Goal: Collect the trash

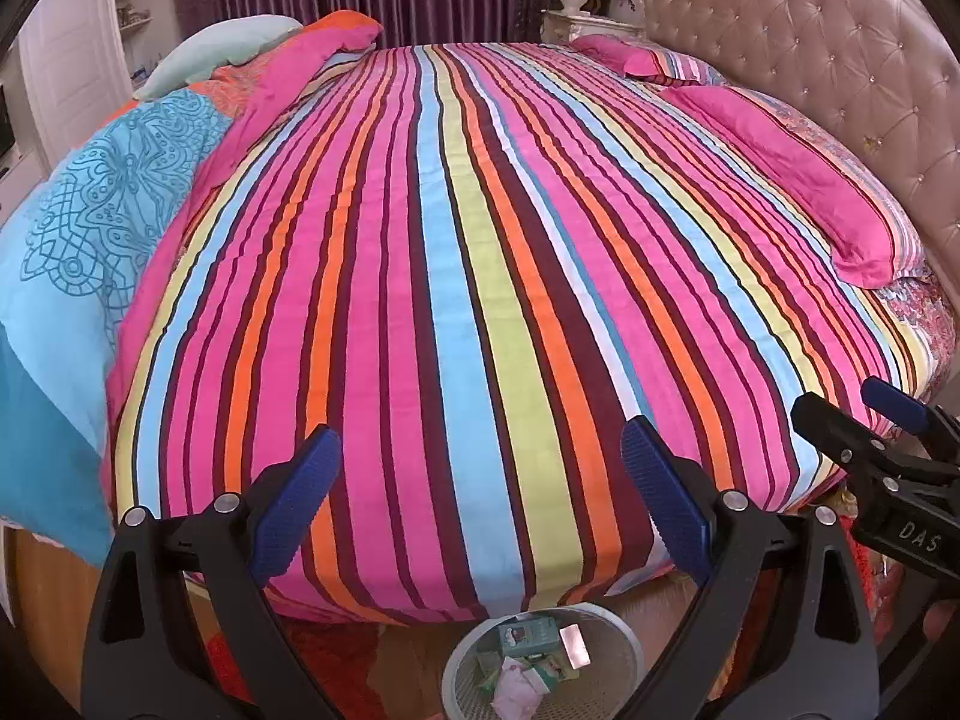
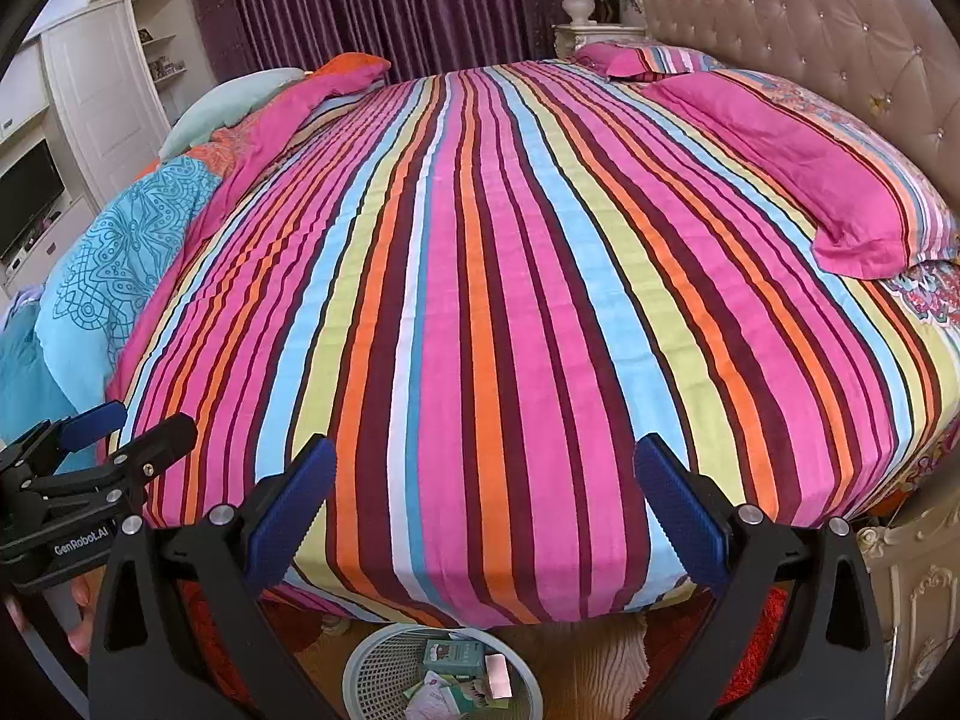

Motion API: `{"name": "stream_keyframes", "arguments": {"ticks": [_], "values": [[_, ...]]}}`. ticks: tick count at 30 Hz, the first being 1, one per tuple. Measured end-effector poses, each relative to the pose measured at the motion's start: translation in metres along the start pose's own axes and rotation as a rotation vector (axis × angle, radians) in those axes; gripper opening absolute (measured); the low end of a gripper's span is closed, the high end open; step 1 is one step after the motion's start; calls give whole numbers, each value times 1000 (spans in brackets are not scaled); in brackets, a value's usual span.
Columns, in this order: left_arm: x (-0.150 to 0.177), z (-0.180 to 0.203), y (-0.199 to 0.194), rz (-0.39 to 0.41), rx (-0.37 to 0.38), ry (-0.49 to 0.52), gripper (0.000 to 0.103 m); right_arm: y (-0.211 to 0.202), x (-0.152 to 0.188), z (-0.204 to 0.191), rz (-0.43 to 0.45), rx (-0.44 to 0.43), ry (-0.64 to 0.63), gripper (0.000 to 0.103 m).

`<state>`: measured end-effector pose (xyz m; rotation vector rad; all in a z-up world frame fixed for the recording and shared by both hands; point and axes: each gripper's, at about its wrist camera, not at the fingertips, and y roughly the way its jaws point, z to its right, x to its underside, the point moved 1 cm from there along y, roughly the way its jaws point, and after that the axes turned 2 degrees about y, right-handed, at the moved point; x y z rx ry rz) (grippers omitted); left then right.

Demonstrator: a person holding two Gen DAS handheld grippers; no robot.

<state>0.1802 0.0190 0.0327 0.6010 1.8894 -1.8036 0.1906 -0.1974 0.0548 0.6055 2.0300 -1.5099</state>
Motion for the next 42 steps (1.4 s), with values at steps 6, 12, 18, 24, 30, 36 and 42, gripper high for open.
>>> {"name": "stream_keyframes", "arguments": {"ticks": [6, 12, 18, 24, 30, 36, 42], "values": [[0, 0, -1, 1, -10, 4, 92, -1, -1, -2, 5, -3, -6, 95], [1, 1, -1, 4, -16, 11, 92, -1, 0, -3, 8, -5, -10, 95], [0, 1, 0, -6, -10, 11, 92, -2, -2, -5, 12, -6, -15, 95], [0, 1, 0, -10, -19, 12, 92, -2, -2, -6, 9, -10, -9, 95], [0, 0, 1, -13, -26, 13, 92, -3, -3, -6, 13, -15, 0, 95], [-1, 0, 0, -12, -28, 15, 92, -3, -3, -6, 13, -18, -4, 95], [-2, 1, -1, -18, -24, 15, 92, -2, -3, -4, 10, -15, 1, 95]]}}
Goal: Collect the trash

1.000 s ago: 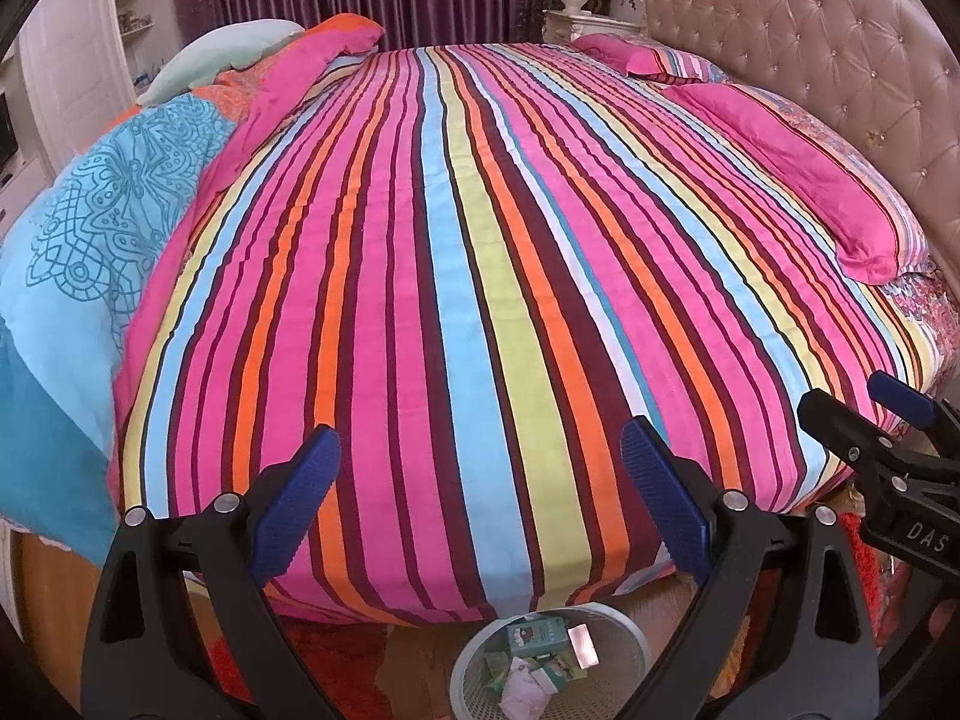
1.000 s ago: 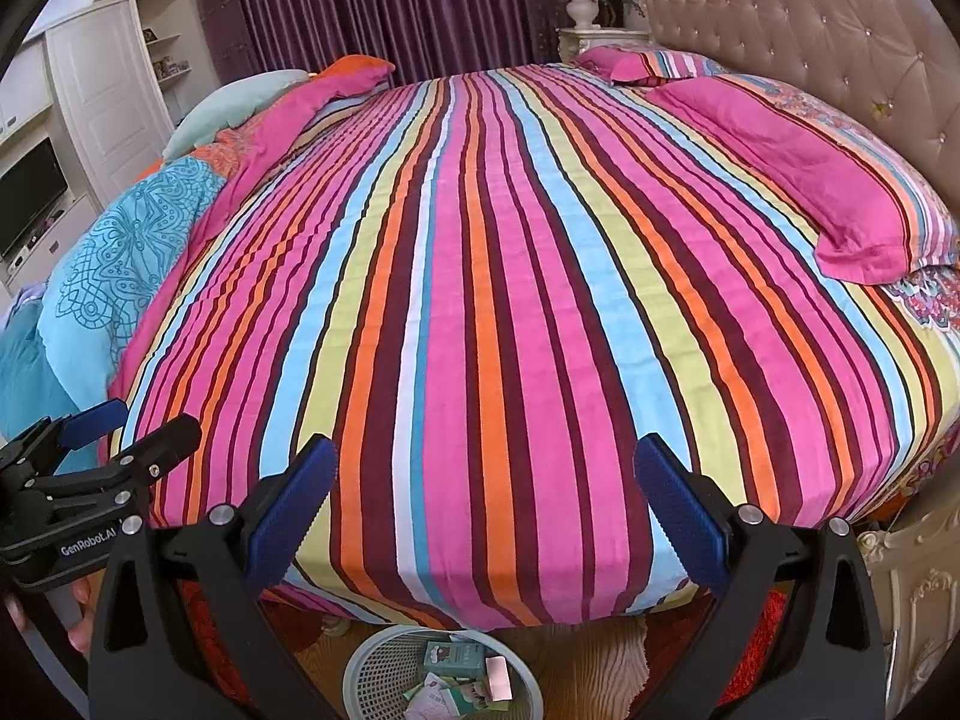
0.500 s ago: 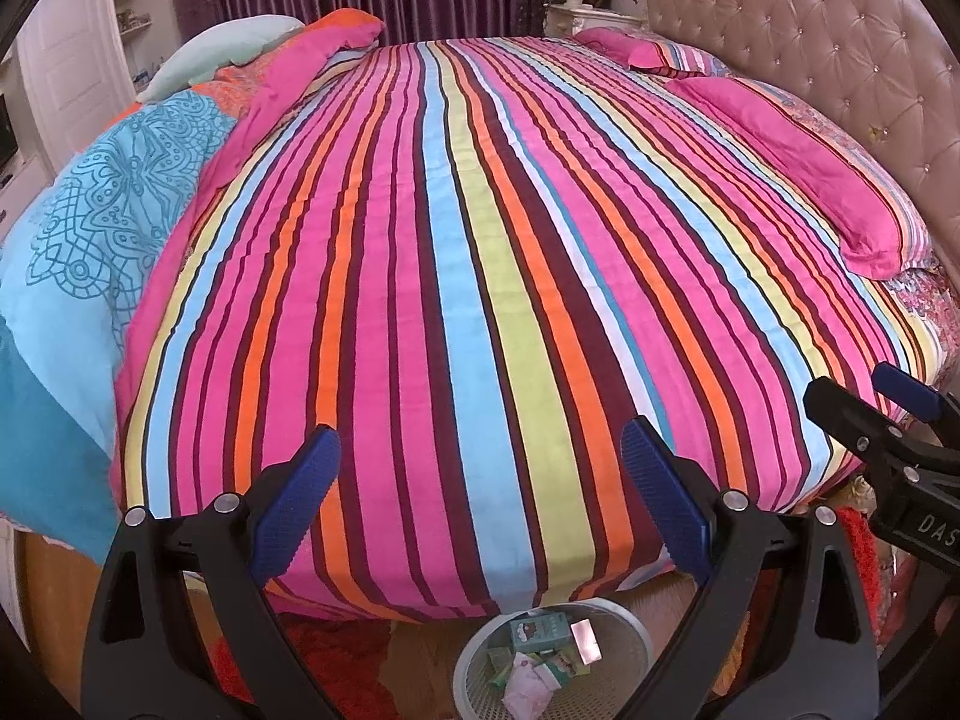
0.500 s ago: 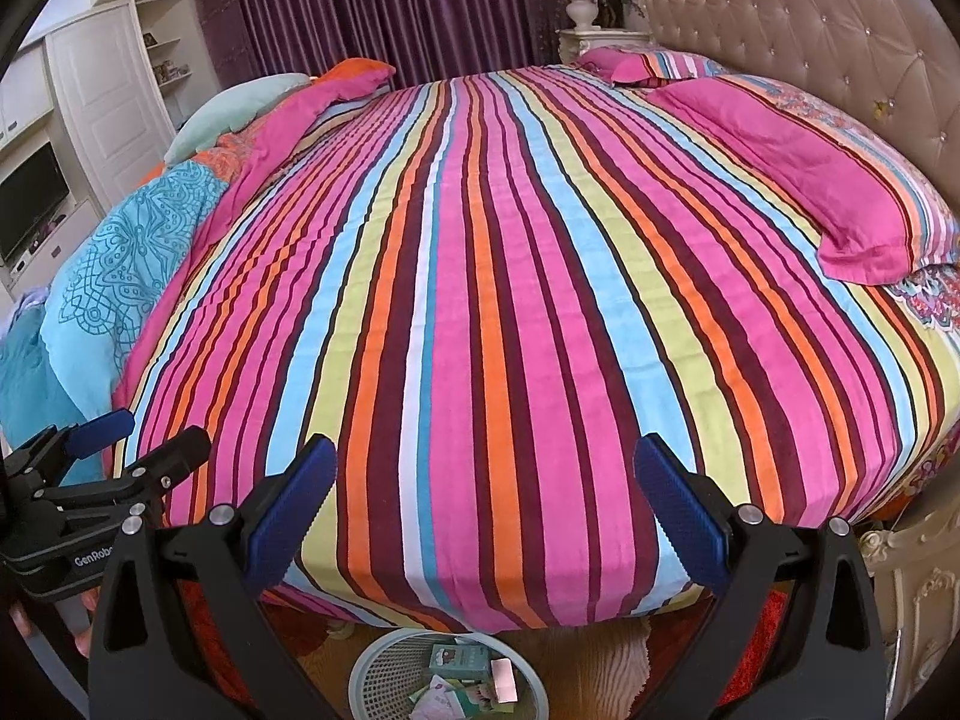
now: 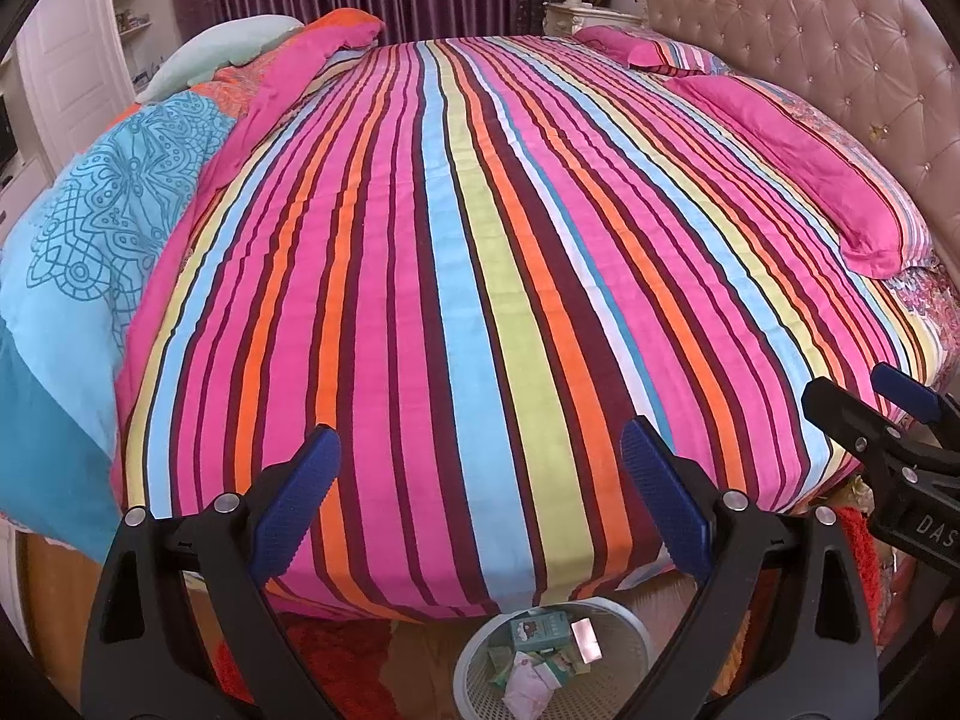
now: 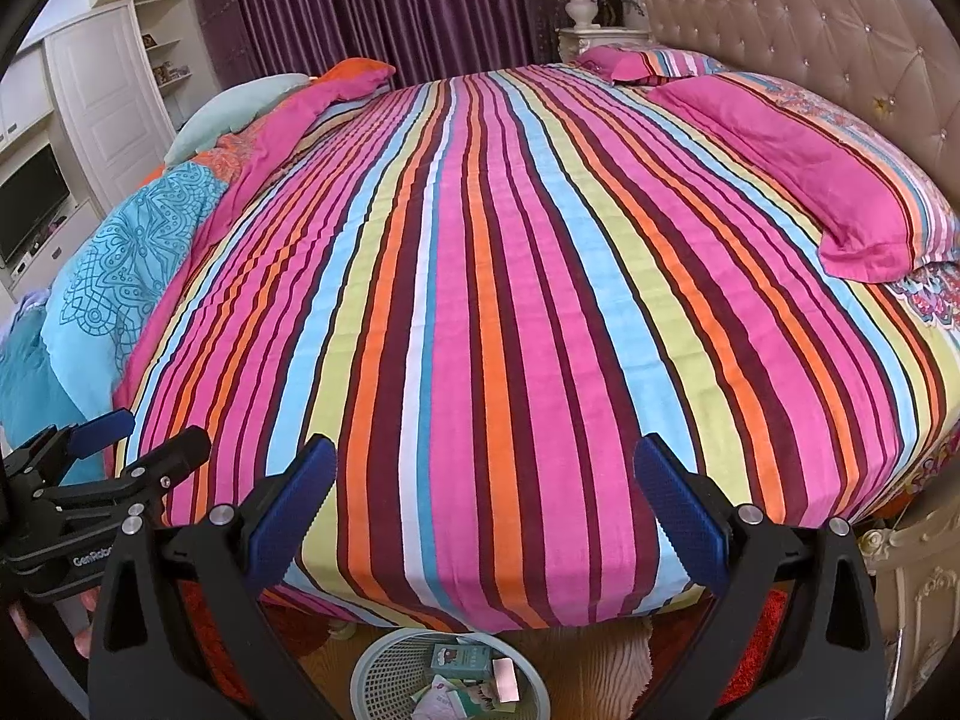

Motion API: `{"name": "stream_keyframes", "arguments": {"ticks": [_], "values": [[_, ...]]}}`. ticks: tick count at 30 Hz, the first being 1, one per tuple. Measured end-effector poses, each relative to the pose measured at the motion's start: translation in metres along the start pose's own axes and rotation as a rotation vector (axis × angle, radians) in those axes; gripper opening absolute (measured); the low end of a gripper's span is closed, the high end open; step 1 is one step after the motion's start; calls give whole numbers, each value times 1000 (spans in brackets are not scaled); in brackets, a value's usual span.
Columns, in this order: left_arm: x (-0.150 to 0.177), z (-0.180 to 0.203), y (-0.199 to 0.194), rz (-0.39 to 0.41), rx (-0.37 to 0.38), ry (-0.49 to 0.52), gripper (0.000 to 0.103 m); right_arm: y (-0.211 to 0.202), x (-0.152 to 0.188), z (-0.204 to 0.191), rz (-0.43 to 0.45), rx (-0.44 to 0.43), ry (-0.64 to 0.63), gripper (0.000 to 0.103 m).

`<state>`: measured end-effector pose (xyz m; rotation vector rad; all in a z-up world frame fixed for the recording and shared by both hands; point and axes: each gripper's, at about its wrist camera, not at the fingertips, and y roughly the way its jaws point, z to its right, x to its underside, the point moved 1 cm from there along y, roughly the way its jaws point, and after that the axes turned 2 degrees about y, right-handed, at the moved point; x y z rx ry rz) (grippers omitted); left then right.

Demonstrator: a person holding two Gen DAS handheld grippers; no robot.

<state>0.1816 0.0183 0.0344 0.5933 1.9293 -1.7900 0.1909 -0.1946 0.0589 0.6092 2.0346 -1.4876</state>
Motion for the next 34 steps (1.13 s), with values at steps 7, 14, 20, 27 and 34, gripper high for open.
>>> {"name": "stream_keyframes", "arguments": {"ticks": [7, 14, 20, 27, 34], "values": [[-1, 1, 1, -4, -7, 0, 92, 0, 1, -2, -2, -4, -7, 95], [-1, 0, 3, -14, -4, -8, 92, -1, -2, -1, 3, -6, -7, 95], [-1, 1, 3, -5, -2, -10, 92, -1, -1, 1, 0, -2, -5, 95], [-3, -1, 2, -7, -1, -27, 92, -1, 0, 1, 2, -6, -4, 95], [-1, -5, 4, -20, -6, -45, 92, -1, -1, -1, -1, -6, -3, 95]]}}
